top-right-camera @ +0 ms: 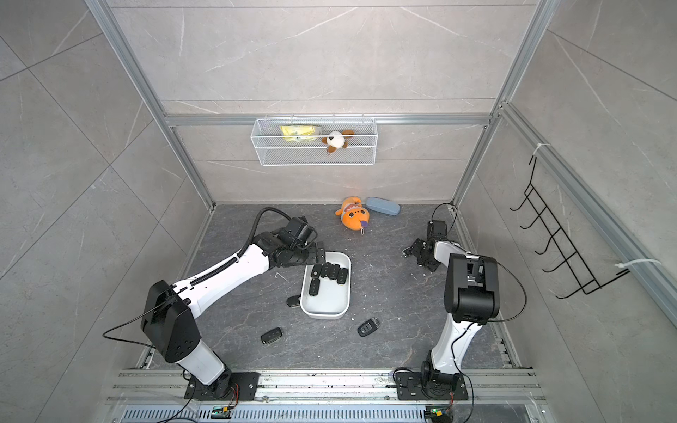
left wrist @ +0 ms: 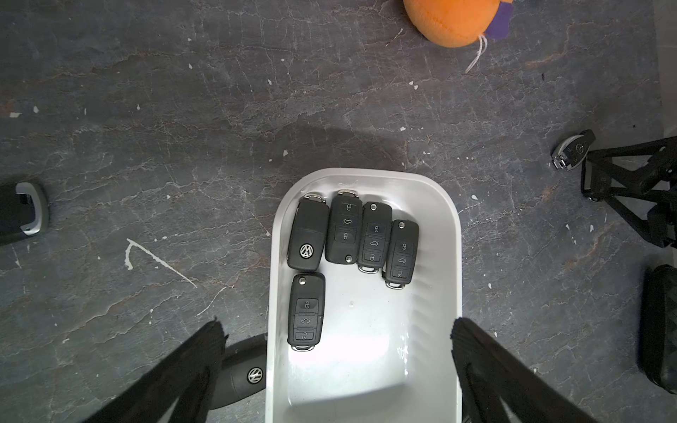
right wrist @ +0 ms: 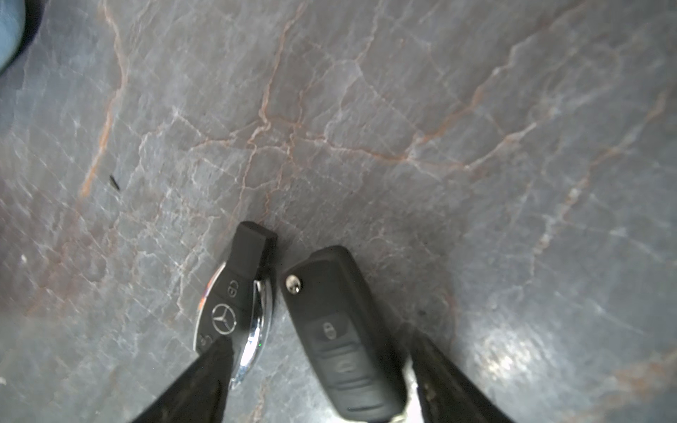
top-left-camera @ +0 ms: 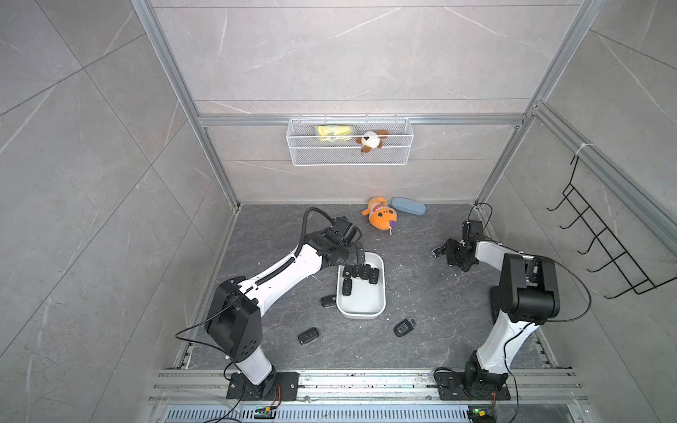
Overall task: Place the car key into the storage box
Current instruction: Pick up the car key from the center of the board.
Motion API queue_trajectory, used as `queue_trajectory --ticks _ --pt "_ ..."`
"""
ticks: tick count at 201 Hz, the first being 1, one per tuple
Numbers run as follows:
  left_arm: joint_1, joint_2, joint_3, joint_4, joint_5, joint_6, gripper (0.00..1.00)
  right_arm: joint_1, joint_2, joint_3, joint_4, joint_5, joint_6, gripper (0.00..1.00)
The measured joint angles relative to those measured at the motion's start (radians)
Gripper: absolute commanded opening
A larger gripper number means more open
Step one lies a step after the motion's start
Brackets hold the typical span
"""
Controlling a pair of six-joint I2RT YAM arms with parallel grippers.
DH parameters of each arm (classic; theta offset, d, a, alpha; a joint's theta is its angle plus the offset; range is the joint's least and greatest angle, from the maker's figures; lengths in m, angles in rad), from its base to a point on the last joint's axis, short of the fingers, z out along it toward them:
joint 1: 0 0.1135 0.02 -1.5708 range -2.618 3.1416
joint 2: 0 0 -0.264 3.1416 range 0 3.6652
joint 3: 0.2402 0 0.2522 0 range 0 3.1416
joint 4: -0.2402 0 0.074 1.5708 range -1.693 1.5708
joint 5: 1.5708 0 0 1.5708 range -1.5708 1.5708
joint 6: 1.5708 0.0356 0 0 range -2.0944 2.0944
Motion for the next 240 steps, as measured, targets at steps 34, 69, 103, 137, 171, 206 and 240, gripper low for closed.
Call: queue_trajectory --ticks 34,69,103,137,171,206,240 --pt "0.0 0.0 -0.004 0.004 0.002 0.0 1.0 0.001 0.0 0.002 -0.017 0.006 -0.005 0.65" --pt "0.0 -0.009 -0.02 0.008 0.005 0.0 1.0 0.001 0.045 0.069 -0.066 0.014 -0.017 0.62" --pt "0.0 -0.035 -0.044 0.023 0.017 0.0 1.0 0.001 0.081 0.127 -0.106 0.023 -0.026 0.52" --pt "0.0 -0.052 -0.057 0.051 0.04 0.0 1.0 0.001 0.122 0.191 -0.154 0.037 -0.028 0.49" --pt "0.002 -0.055 -0.063 0.061 0.053 0.0 1.0 0.002 0.13 0.208 -0.184 0.045 -0.029 0.44" --pt "0.002 -0.055 -0.063 0.069 0.056 0.0 1.0 0.008 0.146 0.237 -0.222 0.062 -0.042 0.44" --pt "0.002 -0.055 -0.063 0.073 0.058 0.0 1.0 0.032 0.168 0.279 -0.282 0.095 -0.05 0.44"
